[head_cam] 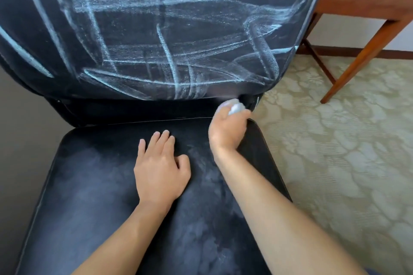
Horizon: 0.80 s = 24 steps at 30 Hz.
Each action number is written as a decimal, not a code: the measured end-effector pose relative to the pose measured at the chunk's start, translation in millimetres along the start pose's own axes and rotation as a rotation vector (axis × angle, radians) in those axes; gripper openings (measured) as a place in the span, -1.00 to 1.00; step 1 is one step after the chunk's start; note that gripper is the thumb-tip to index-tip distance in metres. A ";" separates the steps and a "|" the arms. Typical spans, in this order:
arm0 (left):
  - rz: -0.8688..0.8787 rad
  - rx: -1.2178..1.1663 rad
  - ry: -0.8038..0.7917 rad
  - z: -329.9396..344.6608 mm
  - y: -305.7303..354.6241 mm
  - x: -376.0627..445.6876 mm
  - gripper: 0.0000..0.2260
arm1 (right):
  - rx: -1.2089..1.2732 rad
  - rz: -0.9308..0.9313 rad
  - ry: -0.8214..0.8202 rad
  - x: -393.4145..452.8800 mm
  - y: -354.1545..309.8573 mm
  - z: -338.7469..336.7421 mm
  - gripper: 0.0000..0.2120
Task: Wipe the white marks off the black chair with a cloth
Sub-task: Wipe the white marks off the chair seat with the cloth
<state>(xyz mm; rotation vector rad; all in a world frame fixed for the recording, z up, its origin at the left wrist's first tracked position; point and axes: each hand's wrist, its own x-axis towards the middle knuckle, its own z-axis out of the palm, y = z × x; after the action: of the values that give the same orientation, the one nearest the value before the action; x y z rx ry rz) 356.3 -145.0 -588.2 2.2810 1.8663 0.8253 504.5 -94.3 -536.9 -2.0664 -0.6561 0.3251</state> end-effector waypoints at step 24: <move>0.095 0.251 -0.327 -6.0 3.5 10.9 -0.40 | -0.369 -0.312 -0.109 89.2 73.0 -59.3 -0.82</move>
<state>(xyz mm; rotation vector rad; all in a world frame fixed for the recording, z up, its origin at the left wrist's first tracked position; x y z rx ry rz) 357.9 -137.3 -577.9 2.4788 1.8089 0.2115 629.3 -117.1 -563.5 -2.2559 -1.1597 0.1432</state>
